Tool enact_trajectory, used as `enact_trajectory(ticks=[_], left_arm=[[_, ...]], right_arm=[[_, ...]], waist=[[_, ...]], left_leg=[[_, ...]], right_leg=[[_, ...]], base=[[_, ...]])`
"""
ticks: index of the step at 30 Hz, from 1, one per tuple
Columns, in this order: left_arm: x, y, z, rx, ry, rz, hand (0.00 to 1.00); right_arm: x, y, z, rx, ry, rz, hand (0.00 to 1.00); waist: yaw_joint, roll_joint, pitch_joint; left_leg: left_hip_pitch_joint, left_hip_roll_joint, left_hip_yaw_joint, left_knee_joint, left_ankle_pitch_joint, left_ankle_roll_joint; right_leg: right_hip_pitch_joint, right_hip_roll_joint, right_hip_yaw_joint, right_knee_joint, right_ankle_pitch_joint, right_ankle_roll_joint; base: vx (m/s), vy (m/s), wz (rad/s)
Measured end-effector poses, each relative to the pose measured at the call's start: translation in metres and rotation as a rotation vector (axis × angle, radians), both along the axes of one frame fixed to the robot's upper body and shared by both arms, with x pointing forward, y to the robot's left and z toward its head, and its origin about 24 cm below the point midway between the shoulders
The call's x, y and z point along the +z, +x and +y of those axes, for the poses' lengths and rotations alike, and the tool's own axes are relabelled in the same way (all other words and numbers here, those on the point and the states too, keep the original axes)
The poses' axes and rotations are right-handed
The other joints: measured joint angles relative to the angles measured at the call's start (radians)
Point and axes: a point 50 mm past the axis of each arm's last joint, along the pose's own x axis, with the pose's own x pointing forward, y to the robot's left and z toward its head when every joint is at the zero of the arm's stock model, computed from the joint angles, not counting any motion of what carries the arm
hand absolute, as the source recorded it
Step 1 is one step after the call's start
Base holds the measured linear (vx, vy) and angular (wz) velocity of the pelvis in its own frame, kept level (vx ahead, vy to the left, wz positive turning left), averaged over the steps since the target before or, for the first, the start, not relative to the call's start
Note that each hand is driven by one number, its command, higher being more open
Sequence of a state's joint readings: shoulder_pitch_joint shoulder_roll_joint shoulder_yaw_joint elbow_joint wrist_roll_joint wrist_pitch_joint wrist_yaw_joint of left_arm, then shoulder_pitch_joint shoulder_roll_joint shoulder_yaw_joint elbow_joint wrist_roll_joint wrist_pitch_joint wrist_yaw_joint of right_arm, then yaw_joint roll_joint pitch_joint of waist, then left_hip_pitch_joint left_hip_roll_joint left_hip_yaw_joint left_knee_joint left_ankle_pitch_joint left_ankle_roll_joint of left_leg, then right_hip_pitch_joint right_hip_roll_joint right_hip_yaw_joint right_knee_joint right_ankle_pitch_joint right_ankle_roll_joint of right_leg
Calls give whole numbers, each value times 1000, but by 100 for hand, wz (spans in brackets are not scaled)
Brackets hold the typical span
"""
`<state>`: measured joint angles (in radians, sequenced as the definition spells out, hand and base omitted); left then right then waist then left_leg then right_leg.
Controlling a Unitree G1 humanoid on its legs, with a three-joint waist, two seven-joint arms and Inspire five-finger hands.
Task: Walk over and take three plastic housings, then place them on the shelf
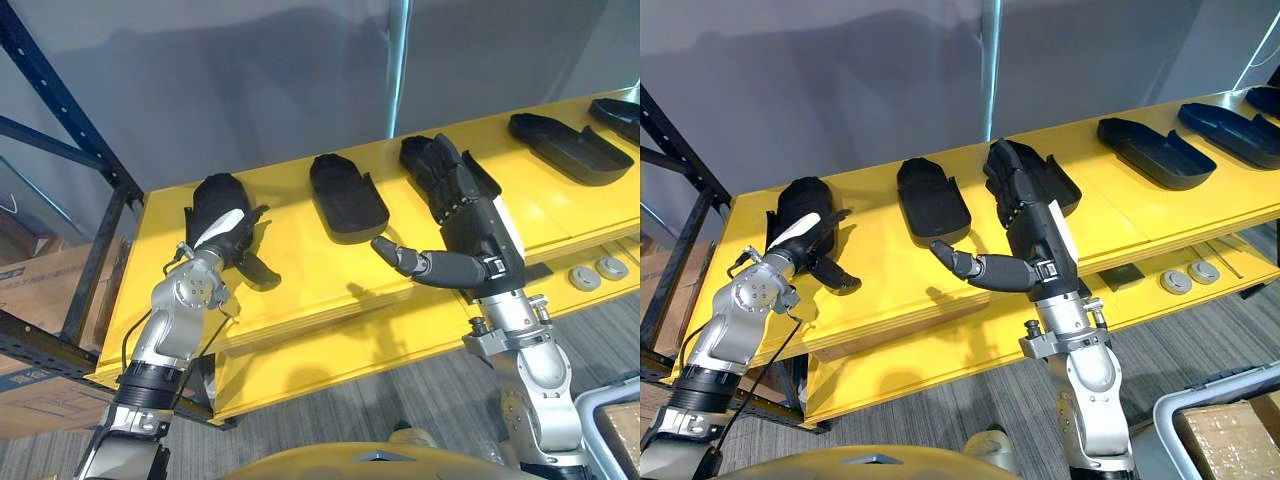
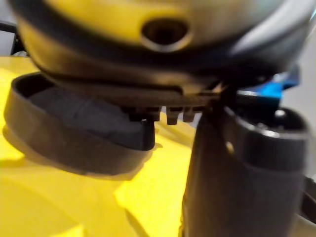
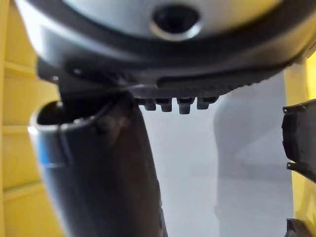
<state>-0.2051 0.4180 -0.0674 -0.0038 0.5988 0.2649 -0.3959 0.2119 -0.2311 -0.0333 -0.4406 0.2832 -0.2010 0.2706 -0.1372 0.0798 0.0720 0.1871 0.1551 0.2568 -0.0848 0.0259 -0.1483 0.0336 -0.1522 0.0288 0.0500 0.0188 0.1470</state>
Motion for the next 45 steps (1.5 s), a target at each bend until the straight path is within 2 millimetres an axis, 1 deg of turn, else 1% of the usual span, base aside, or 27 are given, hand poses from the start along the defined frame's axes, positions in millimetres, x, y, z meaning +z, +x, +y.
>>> enact_trajectory(ticks=[2,8,10,13,18,20,23,25,30,35,40,45], left_arm=[[3,0,0,-11,2,-1,100],[27,-4,-6,-68,0,-71,100],[31,-5,-6,-73,-1,-82,100],[31,-8,-2,-59,-5,-82,100],[31,-8,-2,-66,-14,-74,100],[33,-9,-1,-67,-40,-83,100],[37,-16,1,-50,-35,-123,100],[38,-16,3,-34,-23,-135,100],[35,-16,6,-10,11,-124,100],[22,-14,13,30,24,-53,100],[18,-15,12,31,10,-11,100],[8,-14,12,31,-3,45,100]], right_arm=[[0,0,0,-3,4,1,100],[3,-1,1,-8,10,-3,100],[5,-1,2,-6,12,-10,100],[6,-1,3,-7,17,-18,100],[7,-1,2,-26,26,-21,100],[7,-1,2,-31,30,-21,100],[7,-2,2,-38,45,-21,100],[7,-1,2,-46,54,-21,100],[7,-2,1,-54,53,-23,100],[7,-2,1,-48,50,-23,100],[7,-2,1,-35,44,-24,100],[7,-2,2,-30,43,-24,100]], waist=[[2,0,0],[23,0,0],[26,0,0],[27,0,0],[32,0,0],[33,0,0],[32,0,0],[35,-1,1],[37,-6,4],[33,-10,6],[29,-13,8],[26,-13,8]], left_leg=[[0,0,-4,0,0,0],[-1,0,-16,0,1,1],[-1,1,-21,0,1,1],[-1,1,-23,0,1,2],[-3,1,-32,0,3,3],[-4,1,-33,0,3,3],[-4,1,-33,0,3,3],[-4,1,-36,0,3,3],[-6,2,-40,0,4,3],[-6,2,-40,0,4,2],[-5,3,-39,0,4,2],[-4,3,-37,0,4,2]], right_leg=[[2,-1,-4,0,0,0],[10,-3,-20,0,-2,-2],[14,-3,-26,0,-4,-4],[16,-4,-28,0,-4,-4],[19,-5,-38,0,-5,-5],[19,-5,-39,0,-5,-6],[19,-5,-40,0,-6,-7],[19,-5,-42,0,-7,-7],[20,-5,-47,0,-7,-8],[20,-5,-47,0,-7,-8],[20,-4,-46,0,-7,-8],[20,-4,-46,0,-7,-8]], base=[[2,-3,5],[0,-1,6],[-1,-9,9],[0,-3,1],[0,-5,4],[2,-3,2],[0,0,0],[0,0,0],[0,-1,1],[0,0,0],[0,0,0],[0,0,0]])
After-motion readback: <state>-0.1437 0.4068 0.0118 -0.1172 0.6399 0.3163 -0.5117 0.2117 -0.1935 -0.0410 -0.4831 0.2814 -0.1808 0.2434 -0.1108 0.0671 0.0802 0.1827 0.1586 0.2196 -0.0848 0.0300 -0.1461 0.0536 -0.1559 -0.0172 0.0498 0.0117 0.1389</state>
